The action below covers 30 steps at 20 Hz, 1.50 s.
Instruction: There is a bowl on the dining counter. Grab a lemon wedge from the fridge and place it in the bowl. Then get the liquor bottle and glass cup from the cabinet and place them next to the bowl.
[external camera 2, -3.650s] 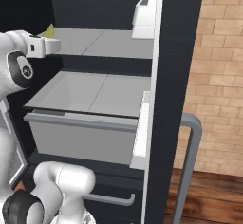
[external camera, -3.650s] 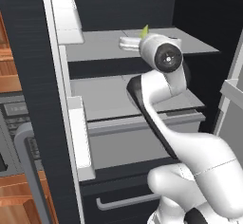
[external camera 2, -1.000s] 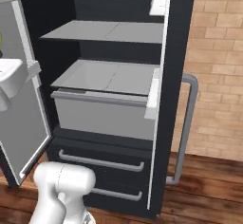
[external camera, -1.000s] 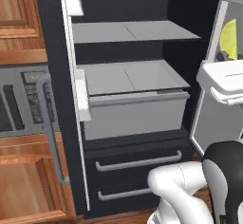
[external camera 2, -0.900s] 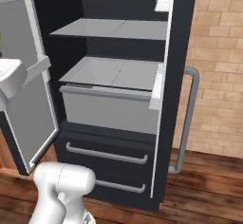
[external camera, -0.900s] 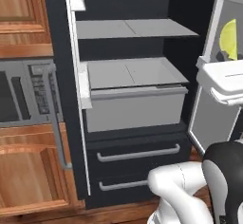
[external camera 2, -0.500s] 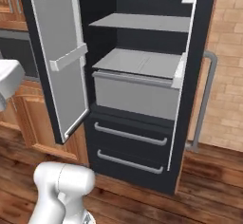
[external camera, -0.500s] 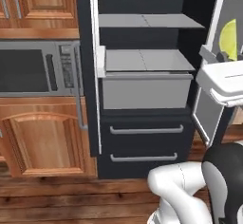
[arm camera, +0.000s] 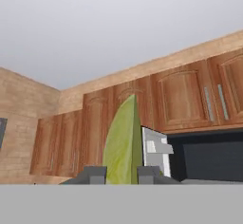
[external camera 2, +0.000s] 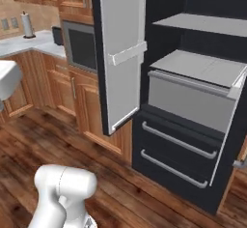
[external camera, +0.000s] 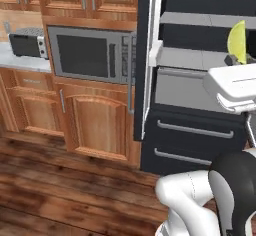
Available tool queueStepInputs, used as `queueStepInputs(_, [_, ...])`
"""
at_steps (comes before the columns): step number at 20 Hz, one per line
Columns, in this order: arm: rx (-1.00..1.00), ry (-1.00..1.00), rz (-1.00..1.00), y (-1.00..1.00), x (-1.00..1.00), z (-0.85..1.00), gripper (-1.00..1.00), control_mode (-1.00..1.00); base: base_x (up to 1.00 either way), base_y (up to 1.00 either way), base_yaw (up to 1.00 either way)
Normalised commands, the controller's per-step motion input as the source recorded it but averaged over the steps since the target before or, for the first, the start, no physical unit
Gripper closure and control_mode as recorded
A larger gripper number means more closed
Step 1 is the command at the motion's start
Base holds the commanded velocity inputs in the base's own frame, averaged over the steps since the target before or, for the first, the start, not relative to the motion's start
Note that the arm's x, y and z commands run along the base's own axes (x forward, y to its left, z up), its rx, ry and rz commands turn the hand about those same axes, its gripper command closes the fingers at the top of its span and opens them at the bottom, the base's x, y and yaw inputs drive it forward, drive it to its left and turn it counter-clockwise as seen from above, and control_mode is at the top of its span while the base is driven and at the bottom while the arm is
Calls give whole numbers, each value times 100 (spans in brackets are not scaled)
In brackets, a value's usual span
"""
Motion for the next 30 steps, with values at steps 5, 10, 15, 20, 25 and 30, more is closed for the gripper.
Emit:
queueStepInputs(5, [0,0,0,0,0,0,100,100,-35,26,56])
queueStepInputs(10, [0,0,0,0,0,0,100,100,-39,29,54])
queueStepInputs(15, [0,0,0,0,0,0,100,100,-40,28,55])
queueStepInputs(20, [0,0,0,0,0,0,100,100,-41,28,55])
queueStepInputs(25, [0,0,0,0,0,0,100,100,-43,27,56])
queueStepInputs(30, [0,0,0,0,0,0,100,100,-48,26,55])
